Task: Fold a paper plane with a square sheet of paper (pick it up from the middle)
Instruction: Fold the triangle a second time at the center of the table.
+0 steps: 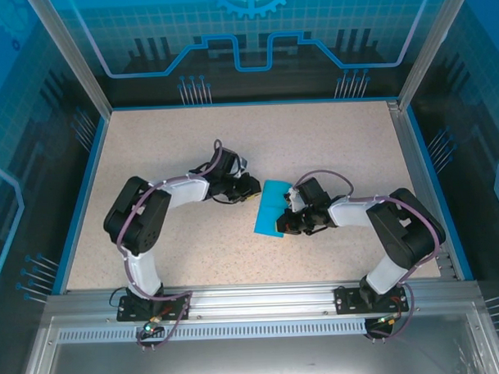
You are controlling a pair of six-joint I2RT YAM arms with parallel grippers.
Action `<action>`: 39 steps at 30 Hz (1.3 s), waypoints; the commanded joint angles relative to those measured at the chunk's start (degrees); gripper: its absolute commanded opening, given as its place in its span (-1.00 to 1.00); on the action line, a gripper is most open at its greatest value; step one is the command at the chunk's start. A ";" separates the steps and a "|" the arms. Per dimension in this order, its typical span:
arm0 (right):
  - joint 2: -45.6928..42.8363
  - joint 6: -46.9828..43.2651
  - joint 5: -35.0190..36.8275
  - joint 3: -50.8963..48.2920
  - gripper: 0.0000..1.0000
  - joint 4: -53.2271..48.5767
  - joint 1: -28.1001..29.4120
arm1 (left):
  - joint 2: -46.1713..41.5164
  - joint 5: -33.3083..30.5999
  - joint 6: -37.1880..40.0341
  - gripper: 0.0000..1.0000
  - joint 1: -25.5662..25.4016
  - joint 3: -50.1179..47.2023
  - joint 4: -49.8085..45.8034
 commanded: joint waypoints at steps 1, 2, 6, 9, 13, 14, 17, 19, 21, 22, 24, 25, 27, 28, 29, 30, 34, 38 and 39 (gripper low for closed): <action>2.52 -0.84 3.55 -0.95 -1.00 -7.81 -1.00 | -1.74 4.91 1.63 -0.58 -2.61 -2.03 1.83; 2.53 -0.71 3.54 -0.90 -1.00 -7.75 -0.99 | -1.22 5.57 1.69 -0.58 -3.58 -2.19 2.60; 2.22 -0.41 3.48 -0.81 -0.99 -7.51 -1.00 | 1.88 6.52 0.68 -0.60 -5.55 -2.10 4.58; 1.73 -0.01 3.20 -0.90 -0.98 -7.16 -1.06 | 4.22 6.03 -0.03 -0.61 -5.60 -2.19 5.39; 1.39 0.53 2.86 -0.54 -0.97 -6.82 -1.02 | 6.57 5.26 -0.06 -0.62 -5.57 -2.11 5.29; 1.23 0.69 2.74 -0.54 -0.96 -6.51 -1.10 | 7.02 4.66 0.12 -0.63 -5.56 -2.16 4.71; 0.68 1.00 2.49 0.00 -0.96 -6.42 -1.11 | 7.72 2.42 1.04 -0.63 -5.59 -2.38 3.13; -0.04 1.61 1.55 0.50 -0.94 -5.86 -1.12 | 8.15 1.35 1.20 -0.64 -5.61 -2.52 2.20; -1.12 2.75 0.03 0.78 -0.93 -4.21 -1.07 | 8.57 0.55 1.35 -0.66 -5.56 -2.72 1.50; -1.47 3.34 -0.61 1.11 -0.92 -3.28 -0.98 | 8.68 0.24 1.38 -0.66 -5.55 -2.79 1.15; -1.65 4.24 -1.34 1.98 -0.91 -2.19 -0.73 | 8.73 -0.05 1.14 -0.68 -5.51 -3.14 1.09; -1.32 4.49 -1.62 2.69 -0.90 -1.79 -0.54 | 8.77 -0.04 0.97 -0.68 -5.49 -3.33 1.38; -0.23 4.77 -1.21 3.92 -0.90 -1.67 -0.14 | 8.77 -0.03 0.76 -0.68 -5.52 -3.46 1.49; 0.79 4.95 -1.35 4.51 -0.90 -1.52 -0.06 | 8.78 0.07 0.76 -0.68 -5.54 -3.36 1.42; 1.72 5.09 -1.54 5.17 -0.89 -1.23 0.14 | 8.68 0.06 0.84 -0.68 -5.54 -3.29 1.31; 2.33 5.25 -1.48 5.57 -0.89 -0.99 0.24 | 8.68 -0.03 1.02 -0.68 -5.54 -3.17 1.05; 5.61 5.21 -0.42 7.18 -0.87 -0.82 0.44 | 8.51 -0.09 1.19 -0.69 -5.57 -3.15 0.74; 7.99 4.75 0.56 6.94 -0.87 -2.16 0.61 | 8.59 -0.21 0.87 -0.69 -5.50 -3.33 0.77; 7.79 4.62 1.17 6.33 -0.86 -2.86 0.61 | 8.67 -0.33 0.76 -0.69 -5.47 -3.33 0.76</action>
